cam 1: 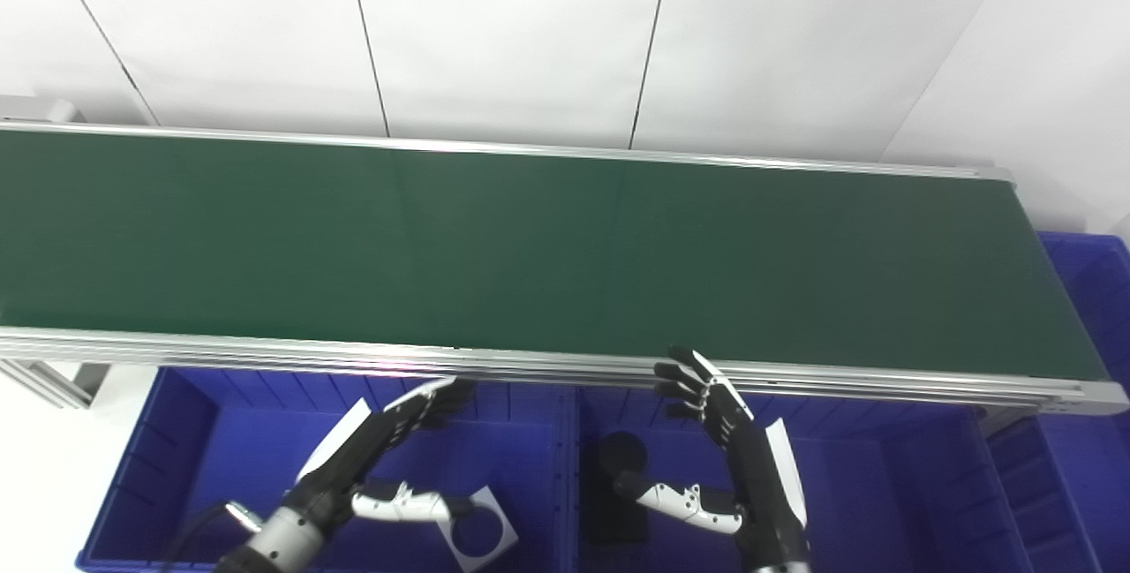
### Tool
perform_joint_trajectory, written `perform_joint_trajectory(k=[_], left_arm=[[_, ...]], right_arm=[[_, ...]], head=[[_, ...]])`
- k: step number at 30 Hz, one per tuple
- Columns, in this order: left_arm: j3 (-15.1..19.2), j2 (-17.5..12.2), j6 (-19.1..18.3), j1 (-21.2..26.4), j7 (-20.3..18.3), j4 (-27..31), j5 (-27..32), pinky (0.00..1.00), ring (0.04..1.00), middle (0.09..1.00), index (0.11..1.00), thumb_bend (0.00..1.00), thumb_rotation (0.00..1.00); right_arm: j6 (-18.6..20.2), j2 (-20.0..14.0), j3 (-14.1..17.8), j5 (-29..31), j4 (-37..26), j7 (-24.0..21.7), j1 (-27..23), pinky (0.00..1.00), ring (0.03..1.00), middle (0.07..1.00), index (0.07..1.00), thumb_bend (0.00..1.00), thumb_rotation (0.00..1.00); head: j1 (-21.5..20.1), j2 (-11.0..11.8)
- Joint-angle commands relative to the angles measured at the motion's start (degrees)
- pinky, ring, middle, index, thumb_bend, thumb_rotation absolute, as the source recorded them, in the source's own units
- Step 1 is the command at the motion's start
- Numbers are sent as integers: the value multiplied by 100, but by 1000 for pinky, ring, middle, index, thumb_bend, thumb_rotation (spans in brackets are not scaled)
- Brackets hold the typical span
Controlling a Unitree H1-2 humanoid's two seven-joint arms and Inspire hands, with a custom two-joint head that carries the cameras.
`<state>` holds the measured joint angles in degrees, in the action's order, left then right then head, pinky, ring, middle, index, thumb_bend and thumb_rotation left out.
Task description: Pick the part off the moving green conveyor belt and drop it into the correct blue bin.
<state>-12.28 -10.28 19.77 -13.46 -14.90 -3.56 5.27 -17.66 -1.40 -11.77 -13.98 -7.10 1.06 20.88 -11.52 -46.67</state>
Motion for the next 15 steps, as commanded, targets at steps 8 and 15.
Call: perform_joint_trajectory(k=[8, 15], left_arm=[[241, 109, 604, -56, -18, -193, -87, 829, 876, 907, 899, 848, 300], [284, 242, 705, -44, -6, -164, -165, 842, 899, 920, 908, 849, 283]], right_arm=[[246, -1, 12, -88, -304, -47, 33, 694, 760, 804, 862, 868, 302], [459, -20, 22, -204, -397, -42, 65, 708, 769, 811, 868, 858, 295]], head=[[-6, -12], [-6, -17]])
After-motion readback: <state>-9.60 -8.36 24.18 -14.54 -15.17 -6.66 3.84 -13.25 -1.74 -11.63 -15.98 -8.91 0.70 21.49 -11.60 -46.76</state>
